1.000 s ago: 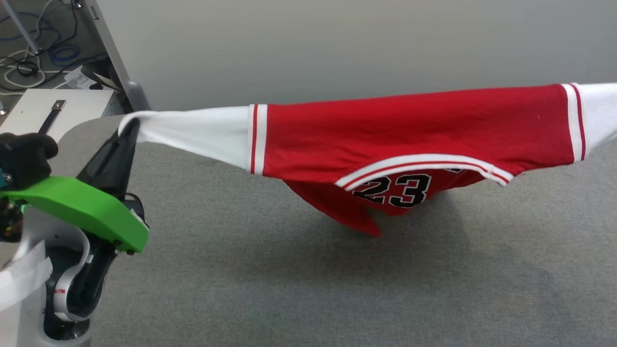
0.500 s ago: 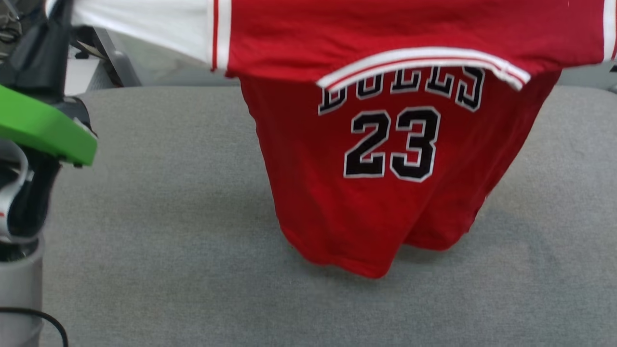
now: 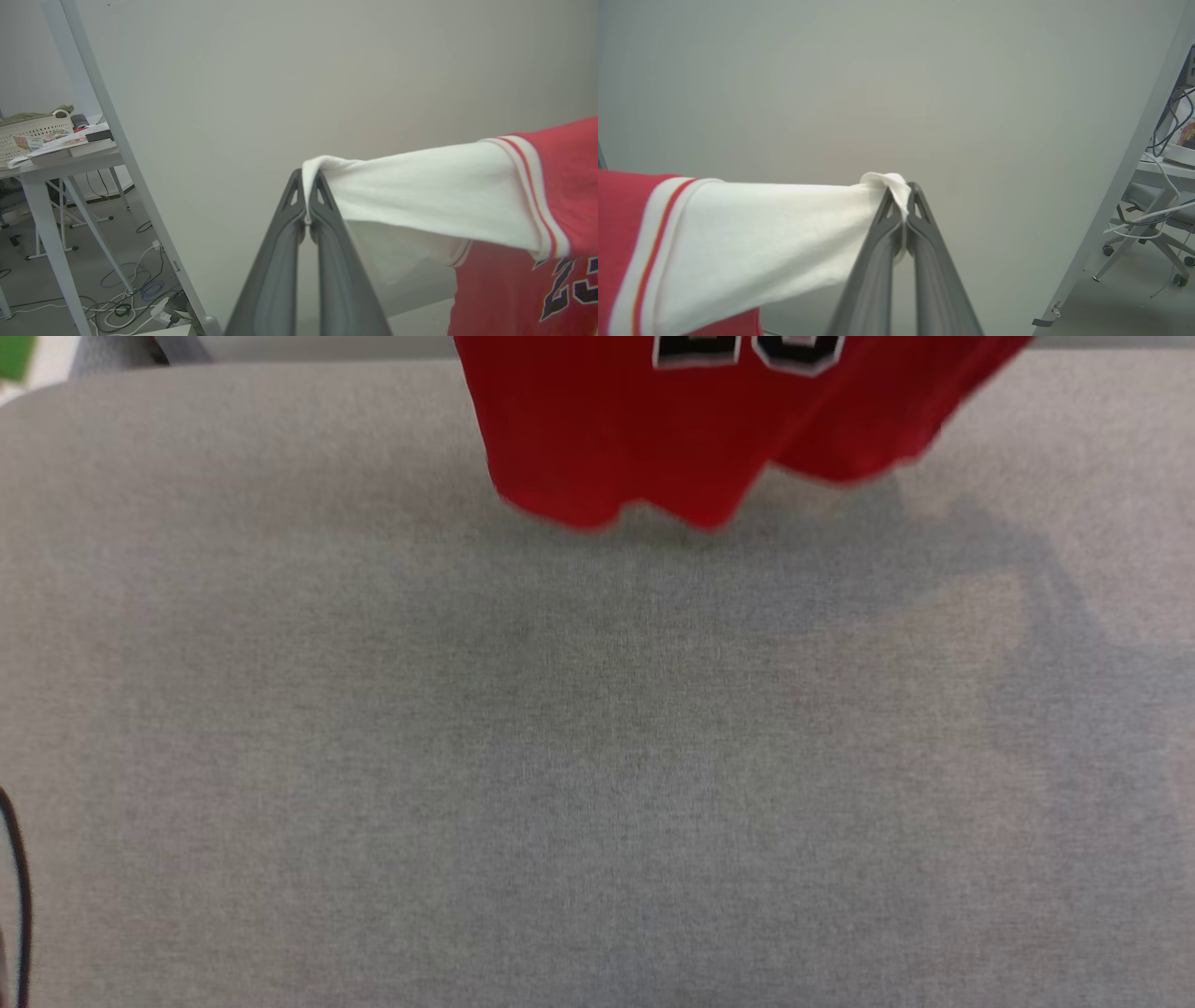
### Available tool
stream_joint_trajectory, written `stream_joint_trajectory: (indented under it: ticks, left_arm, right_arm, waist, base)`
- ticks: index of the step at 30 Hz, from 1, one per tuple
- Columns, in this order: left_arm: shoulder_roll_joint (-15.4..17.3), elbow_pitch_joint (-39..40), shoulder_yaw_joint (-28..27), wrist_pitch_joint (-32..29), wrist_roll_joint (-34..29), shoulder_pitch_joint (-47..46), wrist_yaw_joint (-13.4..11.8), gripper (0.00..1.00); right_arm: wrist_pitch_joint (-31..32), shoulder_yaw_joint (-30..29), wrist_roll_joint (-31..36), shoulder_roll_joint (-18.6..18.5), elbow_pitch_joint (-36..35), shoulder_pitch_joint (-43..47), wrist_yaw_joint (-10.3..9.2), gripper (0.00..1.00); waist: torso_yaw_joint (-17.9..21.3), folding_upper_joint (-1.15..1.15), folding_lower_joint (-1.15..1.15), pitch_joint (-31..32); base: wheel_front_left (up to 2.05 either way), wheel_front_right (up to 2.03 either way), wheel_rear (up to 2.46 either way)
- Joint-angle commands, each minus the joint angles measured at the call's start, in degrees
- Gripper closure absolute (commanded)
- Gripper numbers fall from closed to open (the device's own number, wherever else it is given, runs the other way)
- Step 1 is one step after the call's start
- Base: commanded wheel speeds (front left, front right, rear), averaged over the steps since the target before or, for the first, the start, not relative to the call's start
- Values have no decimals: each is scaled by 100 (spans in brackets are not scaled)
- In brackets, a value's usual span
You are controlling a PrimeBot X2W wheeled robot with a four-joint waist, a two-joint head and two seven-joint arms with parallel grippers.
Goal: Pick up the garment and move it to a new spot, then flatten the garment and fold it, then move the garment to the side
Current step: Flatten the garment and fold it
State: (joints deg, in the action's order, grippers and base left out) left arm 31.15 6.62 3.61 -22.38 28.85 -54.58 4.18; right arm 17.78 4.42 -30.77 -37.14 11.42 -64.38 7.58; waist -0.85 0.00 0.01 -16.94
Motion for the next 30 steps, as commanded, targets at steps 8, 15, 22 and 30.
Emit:
stream_joint_trajectory:
  ticks: [8,15,22,30]
  left_arm:
    - [174,-1150,248,341,-304,-1881,183,100]
    - [124,-2170,400,932,-505,-3061,236,100]
    - [85,-2874,571,1786,-668,-3454,276,100]
    - [-31,-3433,671,2339,-443,-2850,303,100]
  right_arm:
    - [-602,347,354,306,1088,-1761,-9,100]
    - [-1317,540,705,595,2013,-2806,-9,100]
    - [-2180,474,822,878,2707,-3357,-9,100]
    - [-2529,703,628,1080,3189,-2810,-9,100]
  waist:
    - [83,0,-1,-1632]
    - [100,0,-1,-2115]
    - [41,0,-1,-2344]
    - [-46,0,-1,-2234]
  base:
    - [0,0,0]
    - [0,0,0]
    - [0,0,0]
    - [0,0,0]
